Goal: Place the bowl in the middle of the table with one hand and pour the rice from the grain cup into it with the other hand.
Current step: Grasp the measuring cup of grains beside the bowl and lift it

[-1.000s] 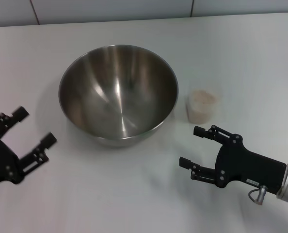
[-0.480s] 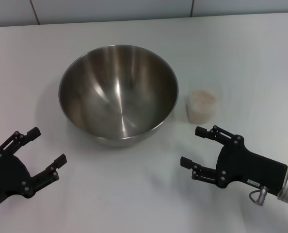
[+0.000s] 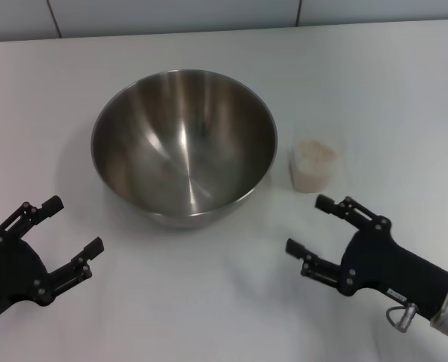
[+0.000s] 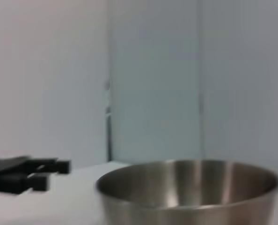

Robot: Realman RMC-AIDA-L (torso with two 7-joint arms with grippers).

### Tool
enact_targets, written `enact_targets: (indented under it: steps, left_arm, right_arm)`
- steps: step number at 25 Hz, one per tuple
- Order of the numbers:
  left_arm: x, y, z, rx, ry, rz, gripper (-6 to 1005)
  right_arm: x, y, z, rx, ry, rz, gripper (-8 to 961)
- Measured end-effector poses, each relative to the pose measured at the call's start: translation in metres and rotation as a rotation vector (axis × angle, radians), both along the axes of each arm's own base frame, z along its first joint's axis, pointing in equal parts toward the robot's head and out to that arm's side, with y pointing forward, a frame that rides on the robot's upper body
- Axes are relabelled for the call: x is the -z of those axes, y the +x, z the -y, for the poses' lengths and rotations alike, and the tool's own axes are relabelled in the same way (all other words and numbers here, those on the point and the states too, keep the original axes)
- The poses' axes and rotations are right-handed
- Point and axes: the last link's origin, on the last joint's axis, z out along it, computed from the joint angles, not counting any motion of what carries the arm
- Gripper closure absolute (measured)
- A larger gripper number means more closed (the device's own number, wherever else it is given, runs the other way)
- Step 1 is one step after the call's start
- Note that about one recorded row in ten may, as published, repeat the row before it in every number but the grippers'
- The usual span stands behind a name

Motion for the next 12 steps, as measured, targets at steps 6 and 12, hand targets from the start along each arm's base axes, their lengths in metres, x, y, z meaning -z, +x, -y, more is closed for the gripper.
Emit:
enact_targets:
  steps: [6,12]
  left_arm:
    - [0.000,0.000,0.000,0.002,-0.001,0.000,151]
    - [-0.001,0.000,-0.001,0.002,-0.002,0.000,152]
  right_arm:
    - [-0.001,0.003,0.014,0.113,0.171,-0.033,133]
    - [-0.007,0.007,0.021,0.236,0.320,-0.069,133]
